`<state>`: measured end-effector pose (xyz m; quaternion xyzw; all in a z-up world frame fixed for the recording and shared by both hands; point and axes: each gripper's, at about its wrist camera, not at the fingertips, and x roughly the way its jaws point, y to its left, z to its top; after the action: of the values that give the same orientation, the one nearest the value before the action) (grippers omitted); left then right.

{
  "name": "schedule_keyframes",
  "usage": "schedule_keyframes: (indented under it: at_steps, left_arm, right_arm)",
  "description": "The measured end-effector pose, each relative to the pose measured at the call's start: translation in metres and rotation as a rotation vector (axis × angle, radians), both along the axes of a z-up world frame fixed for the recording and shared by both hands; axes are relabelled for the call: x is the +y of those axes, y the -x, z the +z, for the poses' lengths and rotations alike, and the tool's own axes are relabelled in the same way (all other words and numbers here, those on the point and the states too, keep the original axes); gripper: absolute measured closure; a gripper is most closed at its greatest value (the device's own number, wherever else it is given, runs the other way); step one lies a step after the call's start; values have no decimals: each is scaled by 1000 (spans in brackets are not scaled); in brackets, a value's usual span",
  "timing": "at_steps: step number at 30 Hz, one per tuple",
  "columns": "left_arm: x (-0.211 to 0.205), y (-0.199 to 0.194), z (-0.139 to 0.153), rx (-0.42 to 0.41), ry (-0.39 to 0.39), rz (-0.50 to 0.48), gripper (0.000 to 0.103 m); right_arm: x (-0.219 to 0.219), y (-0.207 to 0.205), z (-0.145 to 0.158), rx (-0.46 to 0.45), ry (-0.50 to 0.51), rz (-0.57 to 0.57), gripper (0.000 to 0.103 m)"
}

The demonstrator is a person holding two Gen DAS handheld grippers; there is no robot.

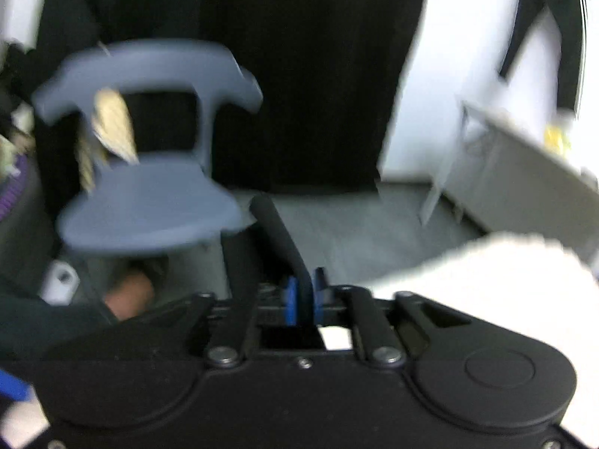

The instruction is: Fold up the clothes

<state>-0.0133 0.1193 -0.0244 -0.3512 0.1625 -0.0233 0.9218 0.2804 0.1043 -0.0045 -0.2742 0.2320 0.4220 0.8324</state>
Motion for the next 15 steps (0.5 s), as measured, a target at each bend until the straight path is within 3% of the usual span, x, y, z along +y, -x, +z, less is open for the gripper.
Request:
schedule_keyframes:
  at_steps: [2, 4, 8, 11, 15]
  left_arm:
    - [-1, 0, 1, 3, -10, 3, 2]
    - [-2, 0, 1, 8, -16, 2, 2]
    - [-2, -2, 2, 7, -8, -2, 2]
    - [-2, -2, 2, 7, -3, -4, 2]
    - [-1, -1, 1, 0, -10, -5, 2]
  right_arm:
    - [15, -12, -30, -37, 80, -113, 63]
    - [18, -9, -32, -36, 53, -137, 61]
    - [3, 11, -9, -64, -36, -82, 36]
    - [-25, 21, 11, -108, -56, -99, 35]
    - [-72, 33, 23, -118, -59, -247, 34]
